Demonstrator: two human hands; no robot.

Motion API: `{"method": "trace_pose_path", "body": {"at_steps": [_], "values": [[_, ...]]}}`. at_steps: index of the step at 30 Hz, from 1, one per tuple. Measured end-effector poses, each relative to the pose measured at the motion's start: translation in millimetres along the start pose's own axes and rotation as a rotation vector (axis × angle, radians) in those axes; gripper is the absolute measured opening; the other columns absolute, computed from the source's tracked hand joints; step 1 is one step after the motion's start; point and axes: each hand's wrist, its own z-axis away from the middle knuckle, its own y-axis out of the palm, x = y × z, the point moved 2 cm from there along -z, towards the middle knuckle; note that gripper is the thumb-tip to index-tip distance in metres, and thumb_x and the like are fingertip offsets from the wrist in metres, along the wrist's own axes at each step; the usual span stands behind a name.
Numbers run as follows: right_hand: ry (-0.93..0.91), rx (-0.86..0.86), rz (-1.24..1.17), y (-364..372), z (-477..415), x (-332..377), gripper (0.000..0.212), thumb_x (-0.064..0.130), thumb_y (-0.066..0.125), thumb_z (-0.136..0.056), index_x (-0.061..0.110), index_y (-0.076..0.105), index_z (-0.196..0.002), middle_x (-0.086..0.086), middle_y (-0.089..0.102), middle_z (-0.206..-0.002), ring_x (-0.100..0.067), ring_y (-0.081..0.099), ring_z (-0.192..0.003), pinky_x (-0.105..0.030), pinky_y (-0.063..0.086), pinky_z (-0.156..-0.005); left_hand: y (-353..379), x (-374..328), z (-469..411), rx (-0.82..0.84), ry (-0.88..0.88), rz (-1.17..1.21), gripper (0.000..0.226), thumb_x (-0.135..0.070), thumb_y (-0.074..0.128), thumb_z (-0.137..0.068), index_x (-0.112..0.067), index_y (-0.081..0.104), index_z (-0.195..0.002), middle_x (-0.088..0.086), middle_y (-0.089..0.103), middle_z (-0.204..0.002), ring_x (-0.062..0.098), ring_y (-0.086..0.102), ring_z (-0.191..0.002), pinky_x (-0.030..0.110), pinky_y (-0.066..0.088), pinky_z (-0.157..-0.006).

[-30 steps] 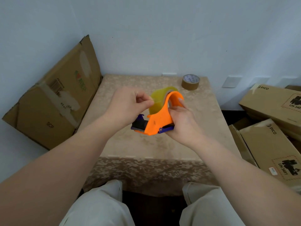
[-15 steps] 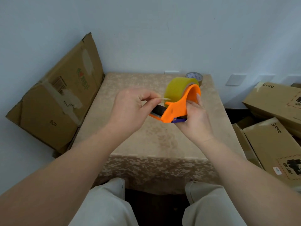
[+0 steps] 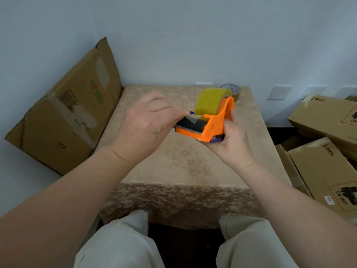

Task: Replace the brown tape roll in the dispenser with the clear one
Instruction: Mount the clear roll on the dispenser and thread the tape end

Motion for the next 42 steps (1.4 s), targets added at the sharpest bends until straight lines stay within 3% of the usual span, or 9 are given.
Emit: {"method": "trace_pose_path", "body": {"at_steps": [6,9,15,19,22,25,29,35,42], "values": [[0.04,0.065,0.026,-3.2,0.9,-2.0,0.058,0.039,0.073,-0.065,0.048,0.052,-0.119,0.03,0.06,-0.103,-0.004,0.036,-0.128,-0.029,0.041,-0.104,-0.2,0.0,1.6,-0.019,0.141,-0.077,0.012,0.004,0.066,-0.082,0.0,0.073,-0.091,0.01,0.073,-0.079,0.03,0.064,-0.066,0.032,0.051,-0.07],[0.111,0.124,0.071,-3.6,-1.8,-5.4,0.047,0.046,0.071,-0.063,0.044,0.06,-0.109,0.011,0.067,-0.1,-0.012,0.034,-0.132,-0.033,0.038,-0.106,0.5,-5.2,0.1,-0.015,0.206,-0.093,0.012,0.005,0.066,-0.081,-0.001,0.073,-0.089,0.011,0.072,-0.077,0.029,0.063,-0.064,0.033,0.052,-0.07],[0.176,0.231,0.064,-4.9,-4.3,-1.7,0.019,0.055,0.068,-0.058,0.059,0.055,-0.072,0.016,0.063,-0.087,0.022,0.018,-0.12,0.013,0.018,-0.082,-2.1,-12.1,-1.3,-0.038,0.18,-0.089,0.006,0.002,0.067,-0.081,0.0,0.073,-0.082,0.012,0.069,-0.067,0.029,0.062,-0.059,0.035,0.053,-0.067],[0.208,0.272,0.067,-7.0,-6.2,-1.2,0.031,0.038,0.081,-0.063,0.038,0.066,-0.089,0.004,0.066,-0.098,0.011,0.027,-0.125,0.01,0.022,-0.085,-4.5,-12.5,-0.8,-0.077,0.095,-0.079,0.008,0.001,0.065,-0.083,0.002,0.073,-0.082,0.013,0.068,-0.064,0.029,0.06,-0.056,0.032,0.048,-0.071],[0.272,0.349,0.046,-6.4,-7.2,-1.4,0.039,0.034,0.083,-0.064,0.022,0.069,-0.098,-0.003,0.066,-0.118,-0.012,0.028,-0.141,-0.023,0.034,-0.107,-7.1,-12.8,-0.2,-0.106,0.034,-0.084,0.01,-0.001,0.064,-0.085,0.003,0.072,-0.082,0.014,0.068,-0.066,0.03,0.06,-0.059,0.033,0.046,-0.07],[0.266,0.404,0.012,-8.4,-8.2,2.1,0.038,0.032,0.083,-0.064,0.017,0.072,-0.096,-0.005,0.068,-0.113,-0.014,0.044,-0.131,-0.038,0.041,-0.104,-6.7,-13.6,0.5,-0.126,0.01,-0.104,0.012,-0.002,0.063,-0.086,0.003,0.072,-0.08,0.014,0.068,-0.065,0.032,0.06,-0.06,0.035,0.045,-0.068],[0.26,0.471,0.014,-10.6,-10.6,4.4,0.039,0.033,0.083,-0.064,0.015,0.071,-0.096,-0.004,0.067,-0.11,-0.014,0.054,-0.117,-0.035,0.045,-0.097,-5.3,-12.8,3.0,-0.094,-0.052,-0.097,0.013,-0.003,0.06,-0.087,0.0,0.07,-0.079,0.011,0.065,-0.065,0.029,0.056,-0.064,0.03,0.04,-0.069],[0.322,0.529,-0.114,-12.4,-10.1,8.0,0.03,0.026,0.084,-0.064,0.033,0.065,-0.087,0.016,0.072,-0.076,0.002,0.066,-0.073,-0.007,0.046,-0.062,12.5,3.5,-1.0,-0.024,-0.801,0.439,0.02,-0.019,0.049,-0.091,-0.029,0.053,-0.074,-0.011,0.06,-0.079,0.012,0.059,-0.083,0.023,0.045,-0.073],[0.359,0.588,-0.176,-8.7,-6.1,10.1,0.041,0.035,0.082,-0.065,0.027,0.066,-0.101,0.007,0.073,-0.088,-0.002,0.068,-0.078,-0.016,0.053,-0.068,24.1,7.1,-3.6,0.017,-0.708,0.252,0.015,-0.018,0.043,-0.094,-0.016,0.045,-0.08,-0.013,0.044,-0.074,0.011,0.046,-0.073,0.015,0.033,-0.059]]}}
